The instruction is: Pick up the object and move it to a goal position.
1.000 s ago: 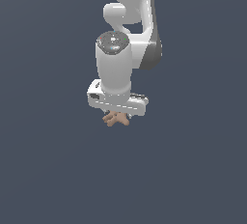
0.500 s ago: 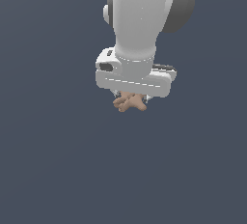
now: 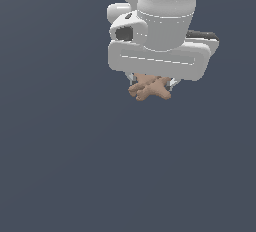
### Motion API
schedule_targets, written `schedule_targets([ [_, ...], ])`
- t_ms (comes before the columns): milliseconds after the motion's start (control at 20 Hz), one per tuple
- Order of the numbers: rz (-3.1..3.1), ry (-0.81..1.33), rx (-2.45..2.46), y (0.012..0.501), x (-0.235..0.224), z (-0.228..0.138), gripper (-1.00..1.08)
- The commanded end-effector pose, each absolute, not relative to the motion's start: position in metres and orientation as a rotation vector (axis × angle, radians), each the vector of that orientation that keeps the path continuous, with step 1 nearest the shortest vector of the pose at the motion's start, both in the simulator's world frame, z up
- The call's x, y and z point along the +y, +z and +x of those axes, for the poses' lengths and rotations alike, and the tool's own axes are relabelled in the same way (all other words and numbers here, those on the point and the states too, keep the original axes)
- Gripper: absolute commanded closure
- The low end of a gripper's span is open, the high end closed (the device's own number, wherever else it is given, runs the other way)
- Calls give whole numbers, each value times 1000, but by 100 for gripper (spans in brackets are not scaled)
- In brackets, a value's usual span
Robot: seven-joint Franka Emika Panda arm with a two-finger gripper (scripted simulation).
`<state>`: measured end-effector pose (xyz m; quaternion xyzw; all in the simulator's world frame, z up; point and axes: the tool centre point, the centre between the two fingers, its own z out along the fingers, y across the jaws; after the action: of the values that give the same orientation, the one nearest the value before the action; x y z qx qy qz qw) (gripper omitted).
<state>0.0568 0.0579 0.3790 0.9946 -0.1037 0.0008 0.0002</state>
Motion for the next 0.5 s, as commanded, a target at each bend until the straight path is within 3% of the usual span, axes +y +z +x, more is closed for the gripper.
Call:
schedule_targets([
  [0,3124,0,-326,390,63,58,108],
  [450,3124,0,-326,407,70,62,108],
])
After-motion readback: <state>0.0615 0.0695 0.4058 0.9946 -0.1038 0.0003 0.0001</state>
